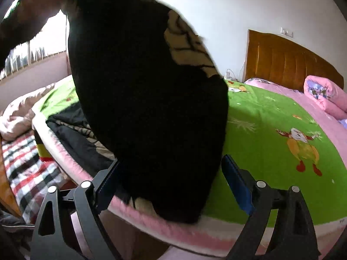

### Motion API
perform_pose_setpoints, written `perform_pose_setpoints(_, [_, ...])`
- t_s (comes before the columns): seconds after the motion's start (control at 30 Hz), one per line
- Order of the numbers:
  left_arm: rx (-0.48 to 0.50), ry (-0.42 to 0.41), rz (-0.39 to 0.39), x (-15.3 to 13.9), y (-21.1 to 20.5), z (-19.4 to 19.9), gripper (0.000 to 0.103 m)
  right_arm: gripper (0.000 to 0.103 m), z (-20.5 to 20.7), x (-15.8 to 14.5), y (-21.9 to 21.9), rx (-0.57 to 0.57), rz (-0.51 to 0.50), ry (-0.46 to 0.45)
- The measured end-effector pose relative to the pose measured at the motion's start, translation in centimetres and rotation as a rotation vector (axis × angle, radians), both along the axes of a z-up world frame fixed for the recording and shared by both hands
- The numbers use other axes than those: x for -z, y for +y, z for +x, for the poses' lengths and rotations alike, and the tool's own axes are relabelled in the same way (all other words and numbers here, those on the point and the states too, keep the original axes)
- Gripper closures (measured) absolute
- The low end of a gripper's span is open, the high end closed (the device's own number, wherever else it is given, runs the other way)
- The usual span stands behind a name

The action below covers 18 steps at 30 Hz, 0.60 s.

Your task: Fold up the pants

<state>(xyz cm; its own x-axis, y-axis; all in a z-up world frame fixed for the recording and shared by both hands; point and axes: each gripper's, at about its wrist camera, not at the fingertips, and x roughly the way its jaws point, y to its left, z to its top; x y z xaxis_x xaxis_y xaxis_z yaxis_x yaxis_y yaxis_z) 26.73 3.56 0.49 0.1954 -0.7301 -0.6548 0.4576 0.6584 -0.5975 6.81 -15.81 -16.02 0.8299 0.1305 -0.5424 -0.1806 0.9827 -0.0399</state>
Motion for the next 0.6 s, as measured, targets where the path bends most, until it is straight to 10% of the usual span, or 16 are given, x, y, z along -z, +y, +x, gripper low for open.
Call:
perform_pose_setpoints(0.1, [-0.003, 0.01, -0.03, -0.1, 0.5, -0.3, 0.08, 0.017, 0.3, -0.7, 0.6, 0.001, 0.043, -0.012])
perform_pose_setpoints(0.37, [-0.115, 0.03, -0.089, 1.0, 5.7, 0.7, 0.08, 0.017, -0.1, -0.8, -0.2, 0.187, -0.22, -0.025])
perform_pose_setpoints(0.6, [-0.24, 0.2, -0.004, 13.1, 12.3, 2.1, 0.08, 0.014, -1.5, 0.3, -1.7, 0.181, -0.186, 0.011])
